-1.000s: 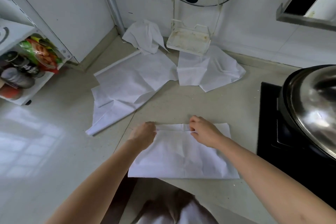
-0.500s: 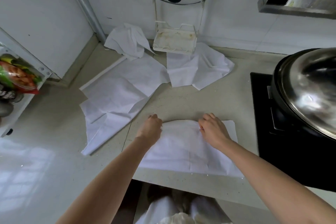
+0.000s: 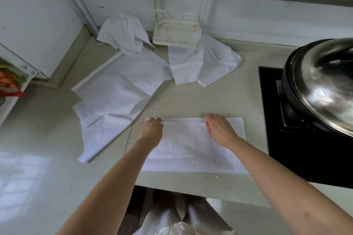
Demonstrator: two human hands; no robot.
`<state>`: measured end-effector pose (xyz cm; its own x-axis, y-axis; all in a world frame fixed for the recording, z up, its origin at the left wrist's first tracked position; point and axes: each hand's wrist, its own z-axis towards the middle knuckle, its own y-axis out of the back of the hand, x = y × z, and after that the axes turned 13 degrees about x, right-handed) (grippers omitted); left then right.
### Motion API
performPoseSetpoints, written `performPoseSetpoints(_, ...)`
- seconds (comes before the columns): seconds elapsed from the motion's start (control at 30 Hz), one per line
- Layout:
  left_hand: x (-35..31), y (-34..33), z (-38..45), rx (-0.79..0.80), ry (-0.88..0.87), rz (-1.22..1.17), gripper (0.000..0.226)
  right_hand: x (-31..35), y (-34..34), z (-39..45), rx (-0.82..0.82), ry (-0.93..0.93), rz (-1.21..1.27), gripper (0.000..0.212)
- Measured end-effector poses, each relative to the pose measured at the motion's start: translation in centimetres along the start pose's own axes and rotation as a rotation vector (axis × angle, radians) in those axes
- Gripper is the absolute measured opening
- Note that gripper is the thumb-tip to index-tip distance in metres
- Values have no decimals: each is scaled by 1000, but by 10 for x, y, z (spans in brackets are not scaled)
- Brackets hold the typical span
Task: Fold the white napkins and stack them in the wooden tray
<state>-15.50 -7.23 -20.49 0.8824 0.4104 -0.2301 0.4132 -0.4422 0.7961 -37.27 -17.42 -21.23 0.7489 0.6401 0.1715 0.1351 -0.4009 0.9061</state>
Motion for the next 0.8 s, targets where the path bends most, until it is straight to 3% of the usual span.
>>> performPoseSetpoints(0.13, -5, -4, 3, 52, 112, -10, 28, 5, -6, 1, 18, -68, -2, 26)
performPoseSetpoints(0.4, -10, -15, 13, 38, 262, -35, 43, 10, -9, 10, -82, -135, -95, 21)
performPoseSetpoints(0.53, -8, -17, 13, 11, 262, -34, 42, 12, -14, 10, -137, -139, -86, 30)
performPoseSetpoints(0.8, -7, -12, 15, 5, 264, -10, 47, 16, -13, 15, -106, -219, -100, 21)
